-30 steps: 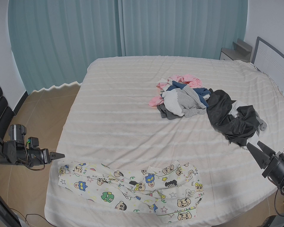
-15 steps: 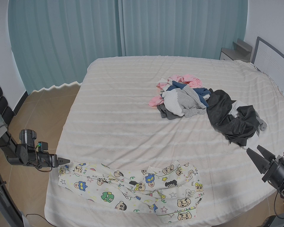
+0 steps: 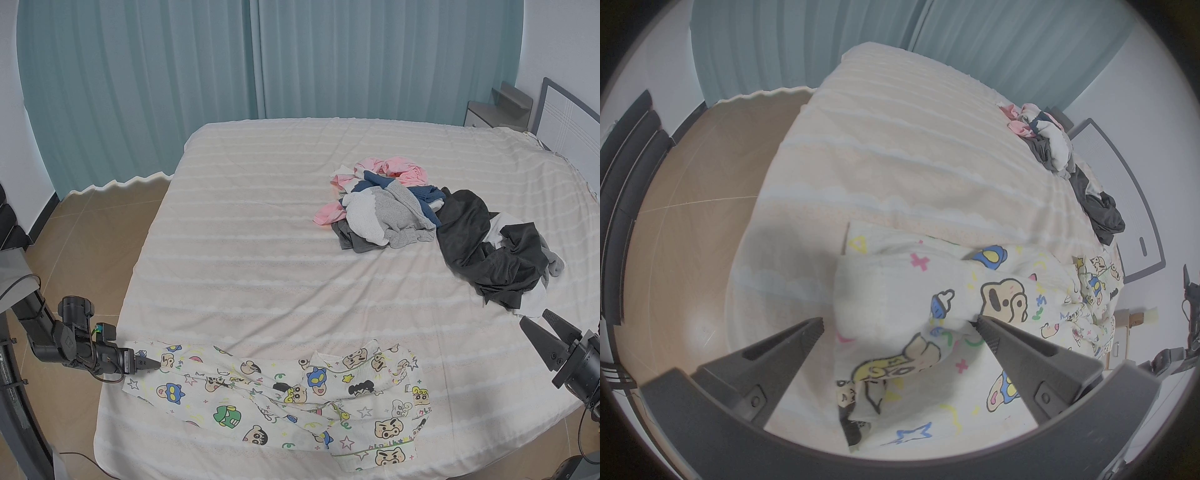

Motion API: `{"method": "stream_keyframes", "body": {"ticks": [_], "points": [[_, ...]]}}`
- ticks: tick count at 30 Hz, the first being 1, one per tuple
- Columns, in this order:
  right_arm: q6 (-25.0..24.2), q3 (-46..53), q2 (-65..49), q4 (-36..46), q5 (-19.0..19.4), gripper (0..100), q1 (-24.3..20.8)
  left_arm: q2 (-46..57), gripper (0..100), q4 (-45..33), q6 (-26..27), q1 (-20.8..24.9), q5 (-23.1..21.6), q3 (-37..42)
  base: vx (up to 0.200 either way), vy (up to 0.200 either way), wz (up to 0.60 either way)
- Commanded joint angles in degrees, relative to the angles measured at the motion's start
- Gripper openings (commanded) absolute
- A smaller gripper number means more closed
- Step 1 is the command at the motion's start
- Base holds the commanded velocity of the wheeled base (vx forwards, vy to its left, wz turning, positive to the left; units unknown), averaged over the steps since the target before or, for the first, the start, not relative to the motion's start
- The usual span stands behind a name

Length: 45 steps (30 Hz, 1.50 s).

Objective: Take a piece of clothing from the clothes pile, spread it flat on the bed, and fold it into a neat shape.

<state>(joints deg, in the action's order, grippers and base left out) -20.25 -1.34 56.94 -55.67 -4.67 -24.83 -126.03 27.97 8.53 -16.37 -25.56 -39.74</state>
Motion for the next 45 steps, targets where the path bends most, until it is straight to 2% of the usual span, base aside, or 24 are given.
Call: {"method": "stream_keyframes", "body": {"ticks": [1,12,16,17,20,32,45], "points": [[0.0,-0.1,0.3,-0.1,0.0,100,0.0,-1.6,100,0.1,-0.1,0.7,-0.1,0.1,0.0,0.0,0.0],[0.3,-0.1,0.2,-0.1,0.0,100,0.0,-3.3,100,0.3,-0.5,2.2,-0.1,-0.8,0.0,0.0,0.0],[0.3,-0.1,0.2,-0.1,0.0,100,0.0,-3.3,100,2.0,-5.0,3.4,-0.2,-1.2,0.0,0.0,0.0],[0.3,-0.1,0.2,-0.1,0.0,100,0.0,-3.3,0,2.5,-5.7,3.5,-0.2,-1.2,0.0,0.0,0.0],[0.4,-0.1,0.2,-0.1,0.0,100,0.0,-3.3,0,4.6,-7.7,3.5,-0.5,-0.9,0.0,0.0,0.0],[0.4,-0.1,0.2,-0.1,0.0,100,0.0,-2.8,0,4.6,-8.9,2.6,-0.5,0.2,0.0,0.0,0.0],[0.4,-0.1,0.1,-0.1,0.0,100,0.0,4.2,0,4.1,-8.7,-5.6,-2.6,1.0,0.0,0.0,0.0]]}}
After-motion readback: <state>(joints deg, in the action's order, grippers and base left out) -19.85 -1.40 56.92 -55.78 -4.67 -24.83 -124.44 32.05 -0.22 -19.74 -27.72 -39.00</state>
